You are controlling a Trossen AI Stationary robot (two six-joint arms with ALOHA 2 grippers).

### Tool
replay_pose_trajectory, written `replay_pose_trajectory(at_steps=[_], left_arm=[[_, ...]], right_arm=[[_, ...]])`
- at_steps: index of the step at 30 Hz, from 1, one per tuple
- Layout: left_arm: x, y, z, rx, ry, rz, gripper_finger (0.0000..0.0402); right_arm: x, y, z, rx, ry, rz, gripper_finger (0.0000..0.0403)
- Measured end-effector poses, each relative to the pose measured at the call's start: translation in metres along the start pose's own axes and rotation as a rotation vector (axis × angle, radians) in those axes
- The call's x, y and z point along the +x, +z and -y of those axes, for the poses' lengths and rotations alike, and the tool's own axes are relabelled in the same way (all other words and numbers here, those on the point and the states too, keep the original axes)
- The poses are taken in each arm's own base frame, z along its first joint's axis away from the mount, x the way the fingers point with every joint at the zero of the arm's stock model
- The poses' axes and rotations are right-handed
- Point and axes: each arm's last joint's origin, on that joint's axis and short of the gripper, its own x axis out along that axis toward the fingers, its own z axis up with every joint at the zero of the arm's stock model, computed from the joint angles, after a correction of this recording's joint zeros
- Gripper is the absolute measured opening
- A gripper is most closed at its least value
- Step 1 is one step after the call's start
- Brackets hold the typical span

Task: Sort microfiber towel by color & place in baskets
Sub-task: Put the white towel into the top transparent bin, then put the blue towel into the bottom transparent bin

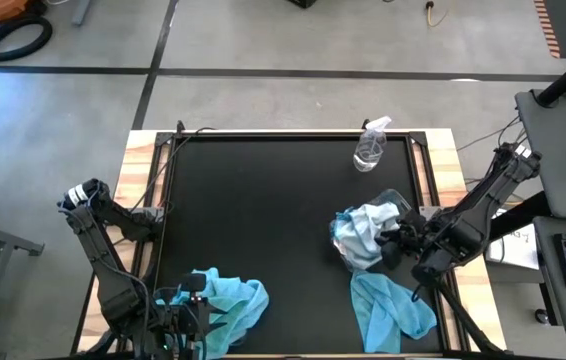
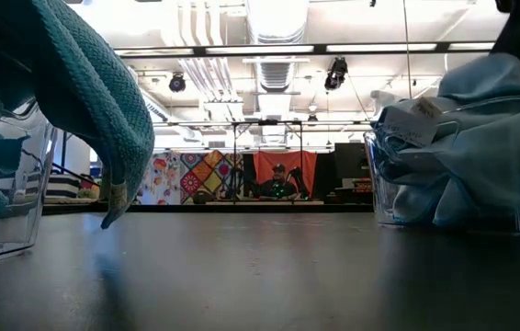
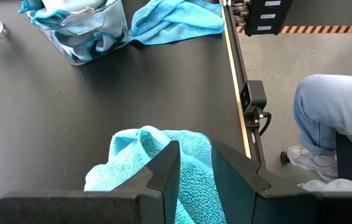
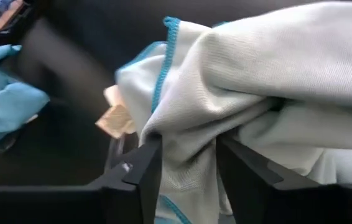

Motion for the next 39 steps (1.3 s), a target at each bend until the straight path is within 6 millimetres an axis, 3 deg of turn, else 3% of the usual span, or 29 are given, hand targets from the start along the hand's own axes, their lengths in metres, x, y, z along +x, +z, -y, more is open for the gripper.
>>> replay_pose_trajectory(at_steps=[10,18,23,30,39], left_arm=[[0.001,0.001,-0.001,-0.002,0.003,-0.001,0.0078],[0.001,0.001,-0.001,-0.002,0.004,0.0,0.0078],[0.01,0.002,0.002,0.01,0.001,0.006,0.0078],[0.045,0.02,0.015,0.153,-0.158,0.051,0.0078],[0.068,0.035,-0.003,0.165,-0.163,0.032,0.0078]], right_arm=[[-0.038,0.028,-0.041,-0.038,0.152,-0.016,0.0164],[-0.05,0.033,-0.076,-0.167,0.187,-0.003,0.0149],[-0.04,0.018,-0.096,-0.197,0.189,-0.119,0.015],[-0.023,-0.007,-0.116,-0.25,0.142,-0.314,0.0146],[-0.009,-0.042,-0.125,-0.185,0.039,-0.603,0.0144]])
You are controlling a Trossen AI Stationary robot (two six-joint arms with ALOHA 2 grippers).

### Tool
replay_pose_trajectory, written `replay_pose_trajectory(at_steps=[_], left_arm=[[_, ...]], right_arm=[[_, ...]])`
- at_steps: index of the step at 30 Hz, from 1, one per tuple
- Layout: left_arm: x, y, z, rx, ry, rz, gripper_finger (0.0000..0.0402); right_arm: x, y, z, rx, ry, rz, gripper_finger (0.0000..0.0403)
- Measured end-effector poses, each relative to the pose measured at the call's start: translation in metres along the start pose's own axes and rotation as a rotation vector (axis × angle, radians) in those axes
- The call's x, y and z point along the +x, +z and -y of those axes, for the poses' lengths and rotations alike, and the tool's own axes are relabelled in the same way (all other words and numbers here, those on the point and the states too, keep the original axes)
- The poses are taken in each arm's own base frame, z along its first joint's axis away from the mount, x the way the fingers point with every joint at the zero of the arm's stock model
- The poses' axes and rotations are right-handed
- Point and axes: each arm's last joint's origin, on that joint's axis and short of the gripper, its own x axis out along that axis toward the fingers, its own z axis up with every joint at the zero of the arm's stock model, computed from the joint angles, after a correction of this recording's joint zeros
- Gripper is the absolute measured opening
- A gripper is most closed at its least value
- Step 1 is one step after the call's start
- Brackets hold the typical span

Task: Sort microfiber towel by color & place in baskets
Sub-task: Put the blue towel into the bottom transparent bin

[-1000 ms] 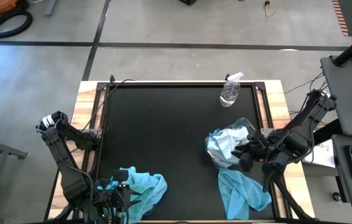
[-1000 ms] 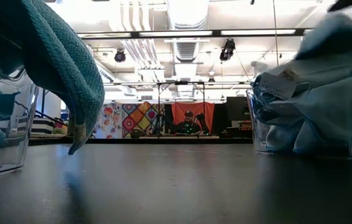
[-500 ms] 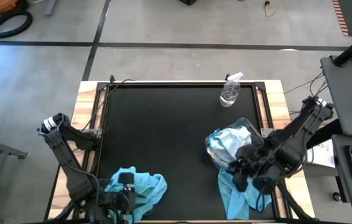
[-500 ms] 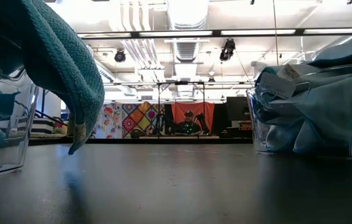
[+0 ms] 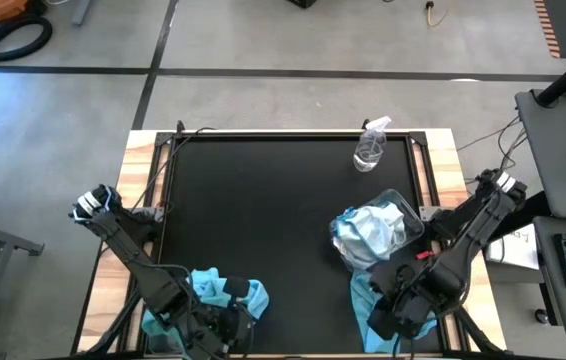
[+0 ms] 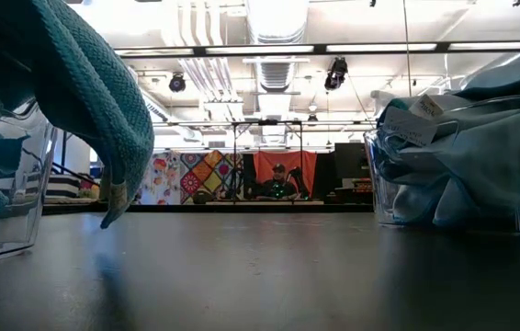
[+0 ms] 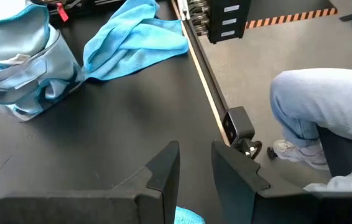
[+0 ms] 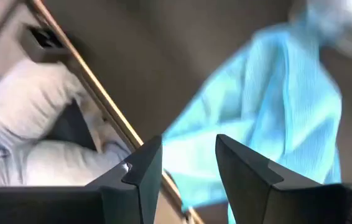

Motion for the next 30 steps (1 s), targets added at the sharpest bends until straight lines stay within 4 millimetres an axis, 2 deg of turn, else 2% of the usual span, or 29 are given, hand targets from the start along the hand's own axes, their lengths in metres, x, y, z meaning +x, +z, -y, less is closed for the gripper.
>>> replay_pose_trajectory(at_steps=[10,19,30], left_arm=[[0.001,0.001,-0.001,-0.007,-0.002,0.009,0.0078],[0.0,0.001,0.0,0.008,-0.003,0.008,0.0078],[0.0,0.001,0.0,0.012,-0.003,0.008,0.0078]], right_arm=[[0.051,-0.023,-0.008,0.052,-0.164,-0.136,0.0144],[0.094,-0.033,-0.008,0.062,-0.292,-0.24,0.0144],[0.127,-0.039,-0.006,0.053,-0.365,-0.295,0.0144]])
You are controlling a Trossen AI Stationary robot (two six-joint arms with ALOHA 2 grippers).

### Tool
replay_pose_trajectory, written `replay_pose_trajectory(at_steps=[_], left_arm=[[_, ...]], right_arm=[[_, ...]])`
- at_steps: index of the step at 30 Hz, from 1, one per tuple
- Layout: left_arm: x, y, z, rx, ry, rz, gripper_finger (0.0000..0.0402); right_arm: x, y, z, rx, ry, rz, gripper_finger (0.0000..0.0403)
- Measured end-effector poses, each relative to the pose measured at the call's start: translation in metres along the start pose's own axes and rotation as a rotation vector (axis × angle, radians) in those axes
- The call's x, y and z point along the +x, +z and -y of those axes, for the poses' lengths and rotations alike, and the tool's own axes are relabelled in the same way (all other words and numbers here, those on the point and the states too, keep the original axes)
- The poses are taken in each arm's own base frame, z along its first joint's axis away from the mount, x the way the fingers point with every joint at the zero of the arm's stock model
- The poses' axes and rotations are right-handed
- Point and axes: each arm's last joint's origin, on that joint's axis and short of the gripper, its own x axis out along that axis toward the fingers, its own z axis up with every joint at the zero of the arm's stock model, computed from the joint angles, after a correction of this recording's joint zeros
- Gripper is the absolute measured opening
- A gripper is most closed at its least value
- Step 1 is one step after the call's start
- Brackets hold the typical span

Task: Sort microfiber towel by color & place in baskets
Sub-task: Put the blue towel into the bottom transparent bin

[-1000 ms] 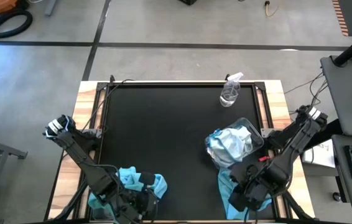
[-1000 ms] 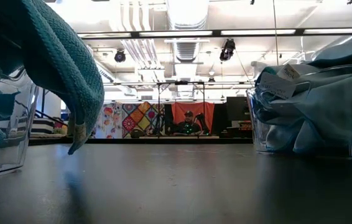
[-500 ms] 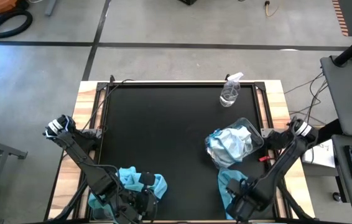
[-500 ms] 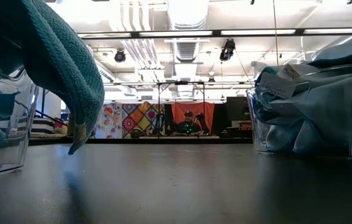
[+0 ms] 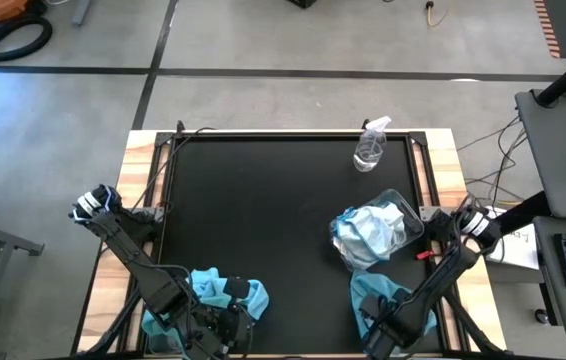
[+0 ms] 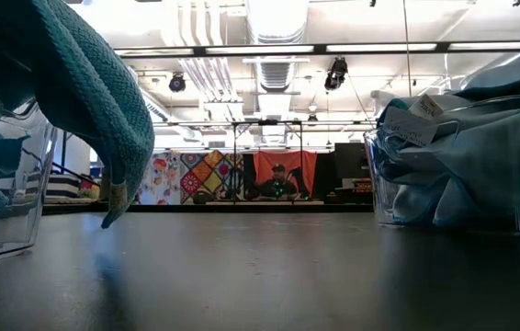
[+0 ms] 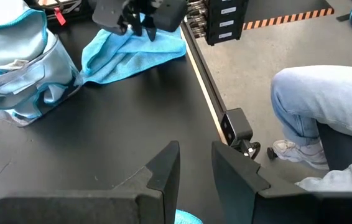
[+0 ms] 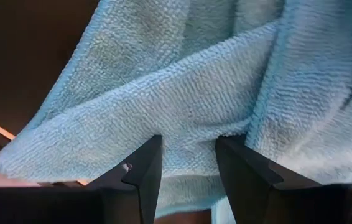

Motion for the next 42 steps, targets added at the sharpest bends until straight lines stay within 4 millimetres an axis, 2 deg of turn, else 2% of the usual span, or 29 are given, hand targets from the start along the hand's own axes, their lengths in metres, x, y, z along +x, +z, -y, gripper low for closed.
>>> replay_pose_trajectory(at_steps=[6,17,21,27,31,36,42], left_arm=[[0.0,0.0,0.0,0.002,0.001,-0.003,0.0078],[0.0,0.0,0.0,0.002,0.001,-0.003,0.0078],[0.0,0.0,0.0,0.002,0.001,-0.003,0.0078],[0.0,0.0,0.0,0.002,0.001,-0.003,0.0078],[0.0,0.0,0.0,0.002,0.001,-0.003,0.0078],[0.0,0.0,0.0,0.001,0.001,-0.002,0.0078],[0.0,0.0,0.0,0.001,0.001,-0.002,0.0078]], right_arm=[[0.013,0.002,-0.007,-0.013,0.012,0.006,0.0144],[0.018,0.005,-0.007,0.004,-0.004,0.064,0.0139],[0.018,0.006,-0.007,0.006,-0.003,0.082,0.0109],[0.018,0.006,-0.007,-0.009,-0.002,0.096,0.0025],[0.017,0.007,-0.008,-0.017,0.005,0.131,0.0012],[0.0,0.015,-0.019,-0.065,0.057,0.315,0.0011],[-0.054,0.028,-0.043,-0.148,0.166,0.711,0.0011]])
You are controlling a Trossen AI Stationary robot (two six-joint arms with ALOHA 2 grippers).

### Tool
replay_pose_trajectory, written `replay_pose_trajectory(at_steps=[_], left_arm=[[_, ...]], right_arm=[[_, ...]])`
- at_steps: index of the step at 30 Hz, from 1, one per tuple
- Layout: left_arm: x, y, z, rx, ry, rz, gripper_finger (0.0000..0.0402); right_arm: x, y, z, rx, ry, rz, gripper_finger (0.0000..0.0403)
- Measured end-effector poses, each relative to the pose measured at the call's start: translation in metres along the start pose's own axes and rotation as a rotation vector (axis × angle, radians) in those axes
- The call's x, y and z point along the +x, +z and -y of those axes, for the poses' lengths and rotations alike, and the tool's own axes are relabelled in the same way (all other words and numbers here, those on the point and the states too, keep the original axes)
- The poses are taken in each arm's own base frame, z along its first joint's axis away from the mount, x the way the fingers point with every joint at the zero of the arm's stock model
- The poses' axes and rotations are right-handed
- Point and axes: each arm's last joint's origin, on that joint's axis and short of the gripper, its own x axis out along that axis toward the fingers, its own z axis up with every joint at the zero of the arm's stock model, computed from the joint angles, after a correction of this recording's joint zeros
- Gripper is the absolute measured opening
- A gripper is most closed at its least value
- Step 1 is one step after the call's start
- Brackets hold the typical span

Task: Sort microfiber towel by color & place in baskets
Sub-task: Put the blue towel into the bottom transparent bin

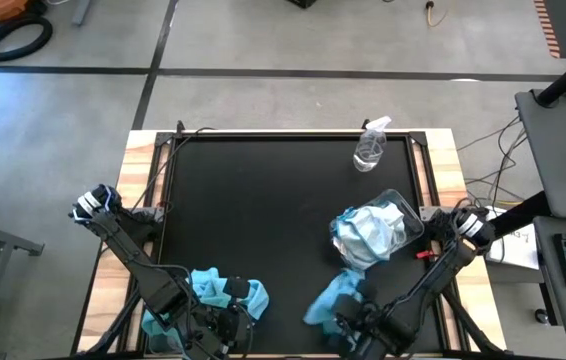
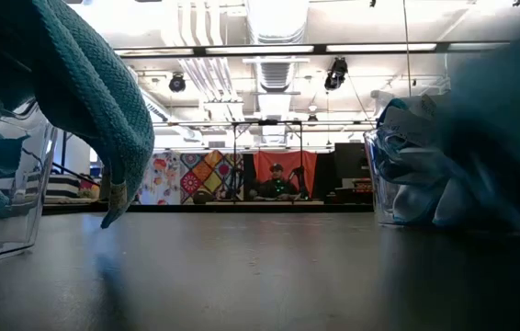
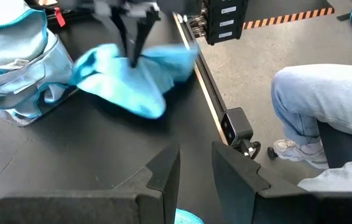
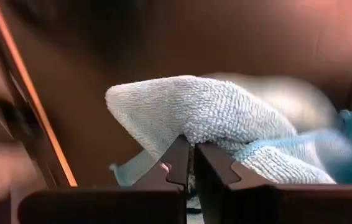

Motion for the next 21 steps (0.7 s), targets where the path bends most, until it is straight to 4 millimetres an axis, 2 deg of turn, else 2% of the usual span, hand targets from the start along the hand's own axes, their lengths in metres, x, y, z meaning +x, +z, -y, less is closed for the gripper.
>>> replay_pose_trajectory(at_steps=[5,13,17,21], left_arm=[[0.0,0.001,0.0,-0.003,-0.002,0.006,0.0078],[0.0,0.001,0.0,-0.003,-0.002,0.006,0.0078],[0.0,0.002,0.0,0.014,-0.003,0.016,0.0078],[0.0,0.002,0.0,0.022,-0.004,0.02,0.0078]], right_arm=[[-0.025,0.04,-0.017,0.001,0.035,0.273,0.0011],[-0.039,0.088,-0.042,-0.066,0.223,0.429,0.0011],[-0.043,0.1,-0.052,-0.121,0.347,0.473,0.0011],[-0.044,0.102,-0.053,-0.135,0.363,0.483,0.0011]])
